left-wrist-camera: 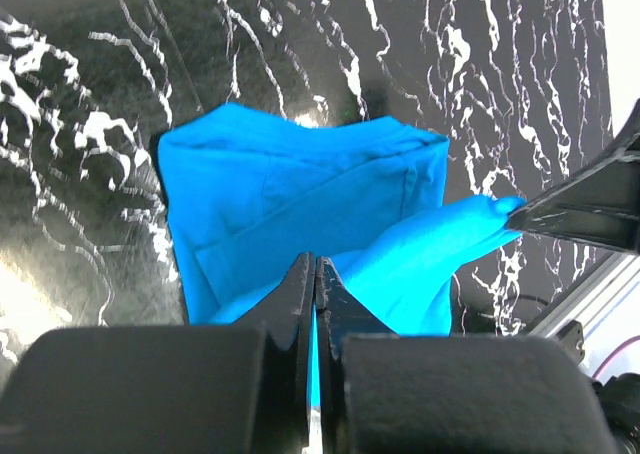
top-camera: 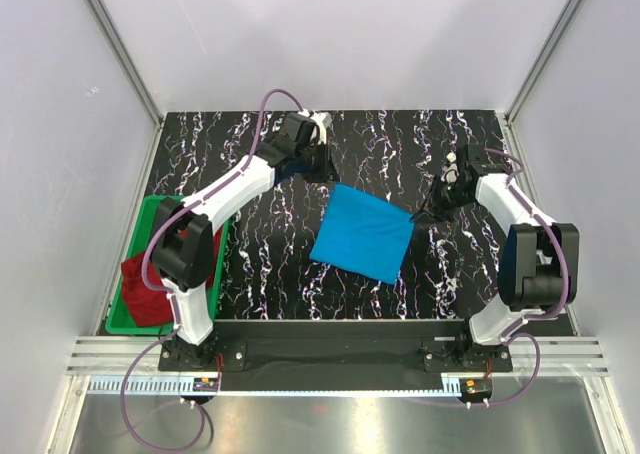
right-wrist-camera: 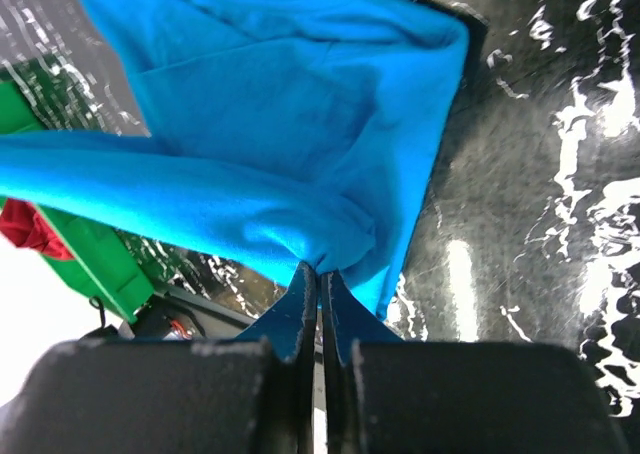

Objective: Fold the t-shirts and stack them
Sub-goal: Fold the tshirt

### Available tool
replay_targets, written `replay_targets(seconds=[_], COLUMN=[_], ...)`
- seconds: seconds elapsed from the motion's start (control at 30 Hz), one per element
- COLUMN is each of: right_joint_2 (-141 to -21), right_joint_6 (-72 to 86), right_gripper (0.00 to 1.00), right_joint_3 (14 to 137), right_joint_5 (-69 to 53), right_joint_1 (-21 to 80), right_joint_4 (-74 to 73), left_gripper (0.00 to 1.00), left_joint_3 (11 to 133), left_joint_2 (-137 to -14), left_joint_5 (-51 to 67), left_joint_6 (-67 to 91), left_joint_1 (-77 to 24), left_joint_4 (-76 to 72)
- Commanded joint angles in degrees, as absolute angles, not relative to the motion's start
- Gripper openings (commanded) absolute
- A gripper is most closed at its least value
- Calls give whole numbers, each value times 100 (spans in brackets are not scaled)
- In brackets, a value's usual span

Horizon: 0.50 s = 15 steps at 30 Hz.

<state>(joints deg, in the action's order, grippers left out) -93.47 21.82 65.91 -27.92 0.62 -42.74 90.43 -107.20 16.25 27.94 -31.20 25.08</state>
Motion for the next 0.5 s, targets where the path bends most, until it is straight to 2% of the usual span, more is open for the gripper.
replay_targets(seconds=[0.0, 0.27, 0.47], right_joint_2=[-9018, -9439, -10044], right_joint_6=[2074, 2057, 2091], right_gripper=[0, 0, 0], right_joint_3=[6662, 7233, 7585], right_joint_5=[-2971, -2980, -2848], right_joint_1=[35, 35, 35], right_joint_4=[-4438, -4465, -4377], left_gripper=[0, 0, 0], left_joint_3=[8877, 8999, 9841], left_joint_2=[-10336, -10616, -11625], left_joint_5=[1362, 1327, 1626], left_joint_6=[2883, 2971, 2901], left_joint_1=[-3103, -2997, -2795], left_joint_4=[2294, 2355, 2443])
